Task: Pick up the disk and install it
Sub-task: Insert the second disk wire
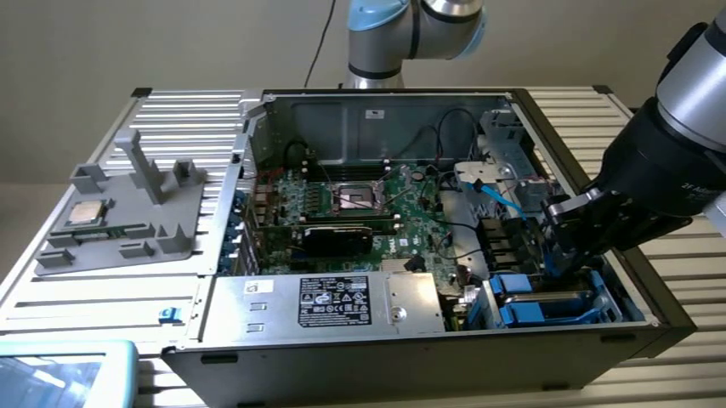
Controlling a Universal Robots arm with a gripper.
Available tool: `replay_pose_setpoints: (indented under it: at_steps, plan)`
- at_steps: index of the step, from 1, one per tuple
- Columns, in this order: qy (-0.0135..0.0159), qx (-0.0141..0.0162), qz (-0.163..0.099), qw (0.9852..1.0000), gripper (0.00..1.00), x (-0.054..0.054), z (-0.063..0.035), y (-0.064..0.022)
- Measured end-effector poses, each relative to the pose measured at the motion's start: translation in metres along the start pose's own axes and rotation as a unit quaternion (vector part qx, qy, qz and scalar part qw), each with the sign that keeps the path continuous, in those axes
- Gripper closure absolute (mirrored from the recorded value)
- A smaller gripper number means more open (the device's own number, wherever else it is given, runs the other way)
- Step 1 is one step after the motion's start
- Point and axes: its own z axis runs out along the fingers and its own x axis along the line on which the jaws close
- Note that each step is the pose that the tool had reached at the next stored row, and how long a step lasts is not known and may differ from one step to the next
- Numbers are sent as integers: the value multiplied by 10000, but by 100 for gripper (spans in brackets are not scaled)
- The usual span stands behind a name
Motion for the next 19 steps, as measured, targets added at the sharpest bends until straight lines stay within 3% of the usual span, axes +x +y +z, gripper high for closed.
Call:
replay_pose_setpoints:
  at_steps: [2,6,10,17,19]
  plan:
    - [0,-15,1,10000,89,-3,-45,-4]
    - [-2,-79,5,10000,89,-13,-200,-28]
    - [-5,-194,13,9998,89,-19,-304,-114]
    - [-11,-401,27,9992,89,-26,-396,-318]
    - [-11,-436,30,9990,89,-25,-405,-352]
